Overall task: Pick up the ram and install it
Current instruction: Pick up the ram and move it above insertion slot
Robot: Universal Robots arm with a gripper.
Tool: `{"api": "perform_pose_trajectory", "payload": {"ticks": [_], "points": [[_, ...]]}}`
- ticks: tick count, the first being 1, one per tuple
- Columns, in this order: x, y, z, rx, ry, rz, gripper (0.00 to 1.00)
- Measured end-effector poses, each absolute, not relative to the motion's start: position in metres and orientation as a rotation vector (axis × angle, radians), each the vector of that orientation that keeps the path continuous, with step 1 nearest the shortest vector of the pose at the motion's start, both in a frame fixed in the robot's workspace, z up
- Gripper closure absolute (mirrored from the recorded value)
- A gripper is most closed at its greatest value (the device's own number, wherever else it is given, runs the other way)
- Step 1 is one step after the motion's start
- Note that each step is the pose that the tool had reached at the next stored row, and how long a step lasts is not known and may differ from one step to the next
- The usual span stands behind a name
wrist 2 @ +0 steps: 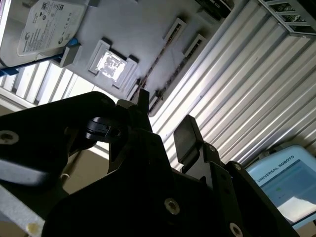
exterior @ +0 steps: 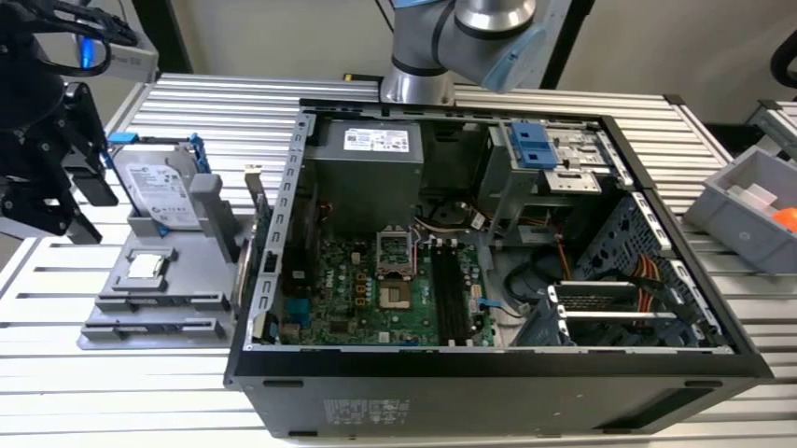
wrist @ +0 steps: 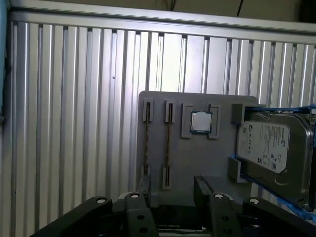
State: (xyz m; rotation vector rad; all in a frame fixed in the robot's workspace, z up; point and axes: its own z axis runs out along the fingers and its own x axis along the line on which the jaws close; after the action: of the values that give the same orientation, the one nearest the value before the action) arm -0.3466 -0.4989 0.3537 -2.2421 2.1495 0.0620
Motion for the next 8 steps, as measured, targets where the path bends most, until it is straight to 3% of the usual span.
{"api": "perform_pose_trajectory", "payload": {"ticks": [8], "points": [[-0.3466,-0.499,0.3489,-2.242,2.149,0.062,0.0]]}}
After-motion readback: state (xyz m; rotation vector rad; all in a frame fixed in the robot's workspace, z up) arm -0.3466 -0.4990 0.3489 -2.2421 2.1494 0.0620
